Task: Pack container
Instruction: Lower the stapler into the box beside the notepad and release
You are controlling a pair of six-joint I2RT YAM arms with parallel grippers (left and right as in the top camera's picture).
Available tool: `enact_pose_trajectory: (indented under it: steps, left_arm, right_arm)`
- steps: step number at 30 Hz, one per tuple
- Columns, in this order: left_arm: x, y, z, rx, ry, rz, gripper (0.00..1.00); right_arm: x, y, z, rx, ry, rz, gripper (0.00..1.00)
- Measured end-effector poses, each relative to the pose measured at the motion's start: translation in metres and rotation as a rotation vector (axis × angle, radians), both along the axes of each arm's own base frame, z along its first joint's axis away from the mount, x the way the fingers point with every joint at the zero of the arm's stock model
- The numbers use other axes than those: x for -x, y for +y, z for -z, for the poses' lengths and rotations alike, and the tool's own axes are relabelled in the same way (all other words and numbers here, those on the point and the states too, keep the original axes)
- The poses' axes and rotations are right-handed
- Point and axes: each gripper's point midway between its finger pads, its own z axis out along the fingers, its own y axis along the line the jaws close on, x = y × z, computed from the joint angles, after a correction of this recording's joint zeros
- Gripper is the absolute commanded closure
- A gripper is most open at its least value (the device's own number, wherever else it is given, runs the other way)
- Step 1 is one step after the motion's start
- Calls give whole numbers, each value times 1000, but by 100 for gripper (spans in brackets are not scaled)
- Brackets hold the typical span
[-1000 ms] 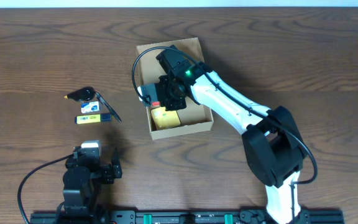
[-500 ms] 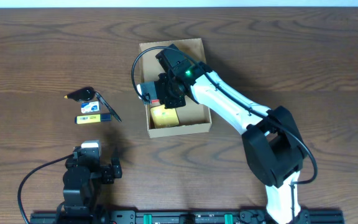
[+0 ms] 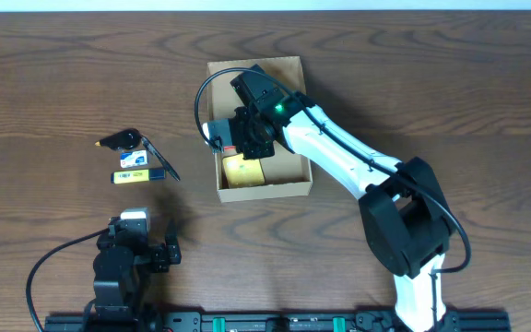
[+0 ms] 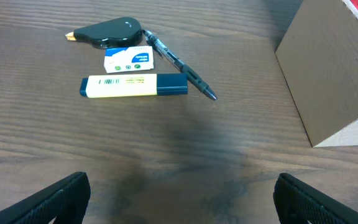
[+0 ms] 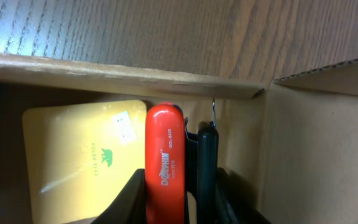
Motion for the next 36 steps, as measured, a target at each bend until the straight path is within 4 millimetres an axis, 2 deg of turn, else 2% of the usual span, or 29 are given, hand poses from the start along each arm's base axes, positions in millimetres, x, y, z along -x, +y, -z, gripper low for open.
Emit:
enact_pose_trajectory:
  steps: [6, 13, 18, 36]
  left_arm:
    - [0, 0, 0, 0, 0, 0, 5]
    - [0, 0, 0, 0, 0, 0, 5]
    - [0, 0, 0, 0, 0, 0, 5]
    - [0, 0, 0, 0, 0, 0, 5]
  right_arm:
    - [0, 0, 0, -2, 0, 3, 64]
    - [-1, 0, 0, -3, 0, 5, 63]
    - [-1, 1, 0, -4, 1, 8, 56]
    - [-2, 1, -1, -11, 3, 23, 56]
